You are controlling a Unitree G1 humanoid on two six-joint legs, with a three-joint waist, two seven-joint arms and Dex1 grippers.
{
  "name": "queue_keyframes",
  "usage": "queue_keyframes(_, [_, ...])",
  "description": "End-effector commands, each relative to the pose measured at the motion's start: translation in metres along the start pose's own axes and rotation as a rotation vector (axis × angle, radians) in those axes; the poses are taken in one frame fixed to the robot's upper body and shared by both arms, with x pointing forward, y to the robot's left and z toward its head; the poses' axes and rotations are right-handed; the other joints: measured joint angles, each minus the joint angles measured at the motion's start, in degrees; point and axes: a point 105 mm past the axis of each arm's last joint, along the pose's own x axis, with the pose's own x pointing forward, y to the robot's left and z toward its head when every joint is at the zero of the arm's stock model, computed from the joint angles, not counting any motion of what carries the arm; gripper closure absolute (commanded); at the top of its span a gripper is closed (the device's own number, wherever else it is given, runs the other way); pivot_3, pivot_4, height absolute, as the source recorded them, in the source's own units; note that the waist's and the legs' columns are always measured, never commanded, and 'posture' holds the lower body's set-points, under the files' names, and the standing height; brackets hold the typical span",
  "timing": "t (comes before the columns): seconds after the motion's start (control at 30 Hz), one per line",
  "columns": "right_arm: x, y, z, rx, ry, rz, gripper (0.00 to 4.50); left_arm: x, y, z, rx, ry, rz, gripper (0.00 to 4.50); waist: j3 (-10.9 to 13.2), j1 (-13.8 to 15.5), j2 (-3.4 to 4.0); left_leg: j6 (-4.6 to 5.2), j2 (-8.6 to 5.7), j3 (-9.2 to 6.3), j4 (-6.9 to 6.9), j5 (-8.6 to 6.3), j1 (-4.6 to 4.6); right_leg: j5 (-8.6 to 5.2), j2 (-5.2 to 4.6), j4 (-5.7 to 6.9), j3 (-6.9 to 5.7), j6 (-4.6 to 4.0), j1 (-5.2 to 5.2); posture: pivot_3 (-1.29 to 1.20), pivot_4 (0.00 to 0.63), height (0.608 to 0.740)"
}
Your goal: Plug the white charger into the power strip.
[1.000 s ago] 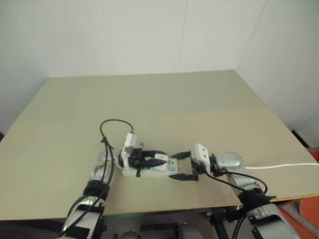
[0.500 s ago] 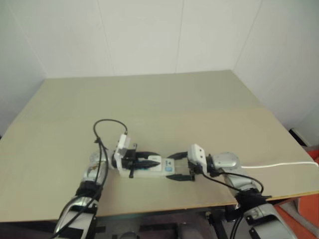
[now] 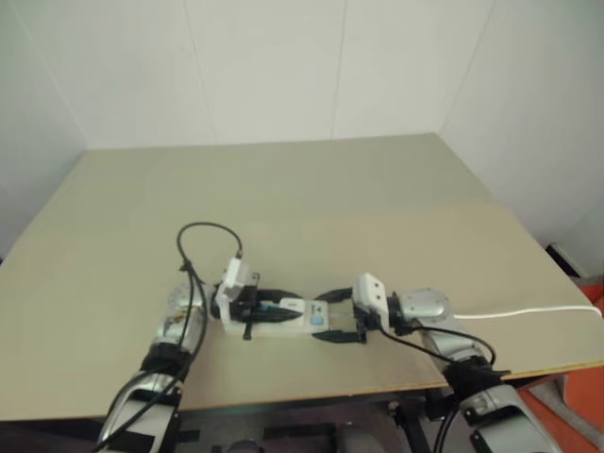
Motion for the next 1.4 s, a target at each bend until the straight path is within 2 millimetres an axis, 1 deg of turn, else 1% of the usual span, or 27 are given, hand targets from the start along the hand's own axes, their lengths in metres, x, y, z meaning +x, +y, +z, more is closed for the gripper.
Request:
queue_keyframes(0.03, [0.002,0.014,-0.012,0.010,0.048,0.053,1.12,-0.016,-0.011,-0.031,-0.088,0.140,0.011,3.48,-0.01,0.06,0.00,0.00,0.00,0.00,-0.01,0.00,0.01,0.00,0.00,0.00,0.00,0.00,0.01,0.00,0.150,0.740])
queue_keyframes(0.33, [0.003,0.014,-0.012,0.009,0.051,0.053,1.12,-0.020,-0.013,-0.043,-0.146,0.134,0.096,3.48,-0.26,0.20,0.00,0.00,0.00,0.00,-0.05,0.00,0.05,-0.03,0.00,-0.02,0.00,0.01,0.04,0.00,0.150,0.740])
queue_keyframes(0.57, [0.003,0.014,-0.012,0.007,0.051,0.054,1.12,-0.023,-0.010,-0.045,-0.211,0.131,0.121,3.48,-0.48,0.26,0.09,0.00,-0.01,-0.01,-0.06,0.00,0.08,-0.20,0.00,-0.03,0.00,0.29,0.09,0.00,0.150,0.740])
queue_keyframes(0.6, [0.003,0.014,-0.012,0.008,0.051,0.054,1.12,-0.023,-0.010,-0.045,-0.214,0.127,0.121,2.74,-0.50,0.15,0.12,0.00,-0.01,-0.01,-0.06,0.00,0.08,-0.21,0.00,-0.04,0.00,0.30,0.09,0.00,0.150,0.740])
queue_keyframes(0.7, [0.003,0.014,-0.012,0.008,0.052,0.052,1.12,-0.022,-0.009,-0.041,-0.188,0.110,0.119,1.91,-0.72,0.16,0.50,0.00,-0.02,0.03,-0.14,0.00,0.09,-0.22,0.01,-0.09,0.07,0.30,0.07,0.00,0.150,0.740])
queue_keyframes(0.87, [0.003,0.014,-0.013,0.008,0.054,0.050,1.12,-0.020,-0.009,-0.036,-0.154,0.109,0.091,0.27,-0.75,0.30,0.54,0.00,-0.03,0.04,-0.17,0.00,0.08,-0.23,0.00,-0.14,0.07,0.30,0.07,0.00,0.150,0.740])
queue_keyframes(0.9, [0.003,0.014,-0.013,0.008,0.054,0.050,1.12,-0.021,-0.009,-0.033,-0.144,0.103,0.080,0.02,-0.75,0.30,0.54,0.00,-0.03,0.04,-0.17,0.00,0.08,-0.23,0.00,-0.14,0.07,0.30,0.07,0.00,0.150,0.740])
queue_keyframes(0.97, [0.003,0.014,-0.013,0.008,0.055,0.048,1.12,-0.021,-0.009,-0.028,-0.130,0.097,0.063,0.02,-0.75,0.26,0.54,0.00,-0.03,0.04,-0.18,0.00,0.07,-0.23,0.01,-0.17,0.07,0.30,0.06,0.00,0.150,0.740])
queue_keyframes(1.1, [0.002,0.014,-0.013,0.007,0.056,0.048,1.12,-0.024,-0.010,-0.006,-0.127,0.061,0.012,0.02,-0.69,0.19,0.49,0.00,-0.02,0.03,-0.18,0.00,0.04,-0.23,0.01,-0.17,0.07,0.30,0.02,0.00,0.150,0.740])
queue_keyframes(1.2, [0.002,0.014,-0.013,0.005,0.056,0.048,1.12,-0.027,-0.012,0.004,-0.093,0.067,-0.001,0.02,-0.55,0.19,0.35,0.00,-0.01,0.03,-0.19,0.00,0.00,-0.23,0.01,-0.18,0.07,0.30,-0.03,0.00,0.150,0.740])
queue_keyframes(1.3, [0.001,0.014,-0.012,0.005,0.054,0.050,1.12,-0.040,-0.012,0.016,-0.037,0.128,-0.001,0.02,-0.30,0.20,0.12,0.00,0.00,0.02,-0.20,0.00,-0.03,-0.22,0.01,-0.18,0.06,0.28,-0.07,0.00,0.150,0.740])
queue_keyframes(1.4, [-0.003,0.012,-0.009,0.019,0.043,0.047,1.12,-0.065,-0.006,0.035,0.011,0.142,0.077,0.02,-0.11,0.32,0.00,0.00,0.05,0.02,-0.22,0.00,-0.06,-0.21,0.04,-0.19,0.05,0.22,-0.13,0.00,0.150,0.740])
